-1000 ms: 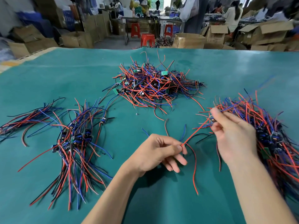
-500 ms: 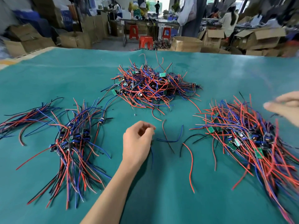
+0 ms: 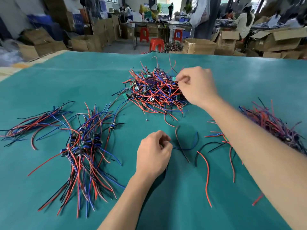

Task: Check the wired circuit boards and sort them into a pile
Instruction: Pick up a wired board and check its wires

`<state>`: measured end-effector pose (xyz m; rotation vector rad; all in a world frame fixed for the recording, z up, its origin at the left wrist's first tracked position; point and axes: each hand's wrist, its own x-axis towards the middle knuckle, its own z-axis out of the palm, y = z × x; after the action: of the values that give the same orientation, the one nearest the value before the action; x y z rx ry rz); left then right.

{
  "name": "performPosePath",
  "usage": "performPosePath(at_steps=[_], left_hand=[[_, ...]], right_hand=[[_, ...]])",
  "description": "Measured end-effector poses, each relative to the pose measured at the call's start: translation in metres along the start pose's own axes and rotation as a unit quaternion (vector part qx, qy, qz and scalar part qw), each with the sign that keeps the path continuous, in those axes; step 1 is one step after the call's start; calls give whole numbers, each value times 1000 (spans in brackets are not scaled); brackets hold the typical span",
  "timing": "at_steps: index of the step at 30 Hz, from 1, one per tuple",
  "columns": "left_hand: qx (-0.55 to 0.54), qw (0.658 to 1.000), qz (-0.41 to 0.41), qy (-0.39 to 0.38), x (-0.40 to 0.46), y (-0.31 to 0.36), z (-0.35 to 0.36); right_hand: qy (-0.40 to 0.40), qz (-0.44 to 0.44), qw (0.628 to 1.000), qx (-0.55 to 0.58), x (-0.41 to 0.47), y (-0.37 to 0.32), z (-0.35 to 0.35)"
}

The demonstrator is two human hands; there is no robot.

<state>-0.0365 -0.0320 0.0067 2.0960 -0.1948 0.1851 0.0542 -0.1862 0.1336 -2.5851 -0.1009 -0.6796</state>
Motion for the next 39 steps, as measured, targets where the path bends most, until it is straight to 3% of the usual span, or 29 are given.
performPosePath(at_steps=[2,7,13,18,21,24,27,30,32,35,39], left_hand=[[6,1000,-4,-1,1,-1,0],[11,1000,-3,-6,2,-1,-1],[30,1000,3,-6,2,-3,1],[32,999,1,-9,2,-3,1],[24,1000,-1,-8,2,-3,1],[13,1000,-5,-7,2,-3,0],[-2,1000,-6,-2,2,-3,1],[-20,1000,0,16,2,-2,2],[-81,996,-6,23,1,1,1],[-240,970,-42,-21,0,10,-1],[-361,927,-67,-76,-2,15,-6]], right_hand=[[-6,-2,999,-50,30,-2,18],[-138,67,978,-141,64,18,44],[-91,73,981,-155,51,36,54],[-115,52,980,-151,43,46,49],[-123,53,986,-98,38,50,43],[-72,96,992,44,26,45,25],[1,128,952,279,-12,30,0],[28,94,904,417,-69,15,-13],[31,82,894,440,-106,7,-7],[32,72,914,397,-145,5,15],[37,46,944,326,-158,9,35]])
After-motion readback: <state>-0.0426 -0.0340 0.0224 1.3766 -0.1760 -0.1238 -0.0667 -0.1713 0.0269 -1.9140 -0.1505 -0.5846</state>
